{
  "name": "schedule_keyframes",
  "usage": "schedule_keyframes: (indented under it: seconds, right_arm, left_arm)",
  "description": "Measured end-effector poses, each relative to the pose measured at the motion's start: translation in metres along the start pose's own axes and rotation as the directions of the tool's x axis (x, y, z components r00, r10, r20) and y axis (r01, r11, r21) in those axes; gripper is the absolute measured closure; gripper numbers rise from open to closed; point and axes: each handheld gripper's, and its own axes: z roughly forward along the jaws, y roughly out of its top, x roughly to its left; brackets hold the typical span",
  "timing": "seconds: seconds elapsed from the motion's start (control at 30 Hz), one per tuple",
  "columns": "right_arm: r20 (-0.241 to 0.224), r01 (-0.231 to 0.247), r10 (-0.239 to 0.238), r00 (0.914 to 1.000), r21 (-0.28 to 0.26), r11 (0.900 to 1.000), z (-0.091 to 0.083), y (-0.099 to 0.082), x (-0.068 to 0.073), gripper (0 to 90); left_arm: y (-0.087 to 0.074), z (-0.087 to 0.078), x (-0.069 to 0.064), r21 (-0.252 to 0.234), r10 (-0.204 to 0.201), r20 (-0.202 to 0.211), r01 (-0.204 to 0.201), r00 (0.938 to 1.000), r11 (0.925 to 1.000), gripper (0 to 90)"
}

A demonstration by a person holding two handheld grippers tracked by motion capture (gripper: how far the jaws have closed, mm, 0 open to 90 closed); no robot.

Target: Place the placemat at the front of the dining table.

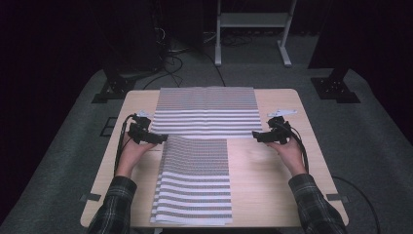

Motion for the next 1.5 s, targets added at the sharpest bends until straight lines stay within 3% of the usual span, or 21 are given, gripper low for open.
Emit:
schedule_keyframes:
  seconds: [0.3, 0.4, 0.6, 1.1, 1.43, 1.5]
  right_arm:
    - [-0.013, 0.049, -0.049, 0.9987, 0.007, 0.9988, -0.010, -0.011, 0.009, 9.3]
    - [-0.033, 0.045, -0.044, 0.9985, 0.017, 0.9988, -0.014, -0.015, 0.011, 9.3]
    - [-0.029, 0.054, -0.054, 0.9981, 0.003, 0.9985, -0.026, -0.025, 0.014, 9.4]
    - [-0.029, 0.048, -0.051, 0.9983, -0.089, 0.9949, -0.078, -0.057, 0.012, 9.3]
    - [-0.033, 0.068, -0.073, 0.9968, -0.119, 0.9905, -0.103, -0.085, 0.012, 9.4]
    - [-0.033, 0.074, -0.079, 0.9964, -0.126, 0.9893, -0.106, -0.090, 0.013, 9.4]
  left_arm:
    - [-0.016, -0.024, -0.009, -0.046, 0.016, 0.013, -0.016, 0.9998, 0.9988, 0.0]
    - [-0.021, -0.030, -0.013, -0.058, 0.021, 0.012, -0.021, 0.9997, 0.9981, 0.0]
    - [-0.030, -0.050, -0.020, -0.086, 0.025, 0.003, -0.024, 0.9997, 0.9960, 0.0]
    - [-0.067, -0.097, -0.035, -0.164, 0.019, -0.018, -0.022, 0.9996, 0.9862, 0.0]
    - [-0.091, -0.117, -0.043, -0.203, 0.037, -0.042, -0.045, 0.9984, 0.9782, 0.0]
    - [-0.096, -0.119, -0.045, -0.197, 0.040, -0.044, -0.048, 0.9982, 0.9793, 0.0]
